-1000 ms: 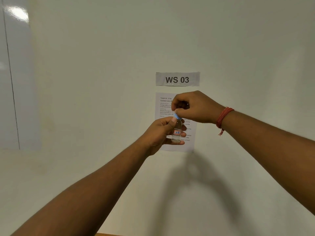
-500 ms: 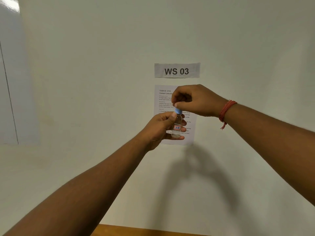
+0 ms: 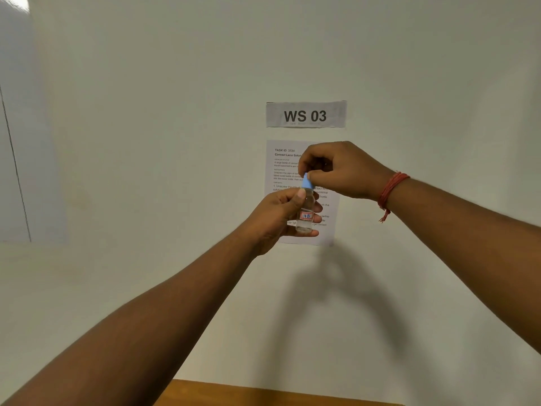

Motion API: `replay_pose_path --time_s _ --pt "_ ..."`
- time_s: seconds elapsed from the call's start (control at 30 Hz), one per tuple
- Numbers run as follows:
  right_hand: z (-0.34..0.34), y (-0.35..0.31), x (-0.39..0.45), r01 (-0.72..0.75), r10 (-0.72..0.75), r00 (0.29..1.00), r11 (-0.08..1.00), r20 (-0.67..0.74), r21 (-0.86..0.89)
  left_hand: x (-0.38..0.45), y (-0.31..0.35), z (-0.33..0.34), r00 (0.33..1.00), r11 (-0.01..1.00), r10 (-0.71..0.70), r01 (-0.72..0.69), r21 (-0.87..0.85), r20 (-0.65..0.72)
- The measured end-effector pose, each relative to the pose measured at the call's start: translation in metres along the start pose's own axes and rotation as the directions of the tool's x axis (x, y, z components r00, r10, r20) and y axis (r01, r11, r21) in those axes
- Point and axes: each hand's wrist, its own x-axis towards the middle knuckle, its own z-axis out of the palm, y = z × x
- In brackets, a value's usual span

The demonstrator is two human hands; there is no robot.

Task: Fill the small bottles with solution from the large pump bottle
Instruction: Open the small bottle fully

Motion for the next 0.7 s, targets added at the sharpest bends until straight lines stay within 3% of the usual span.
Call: replay_pose_path --time_s 0.43,0.7 --pt "0.029 0.034 -0.04 -0.057 0.068 0.986 0.996 -0.151 0.074 -0.018 -0.031 -0.003 0.997 1.0 0.005 -0.005 -0.001 0.074" --pt "0.122 0.067 -0.128 -0.122 0.127 0.991 0.984 -0.033 0.131 -0.08 -0.109 0.008 0.992 0.995 -0.073 0.065 0.074 0.103"
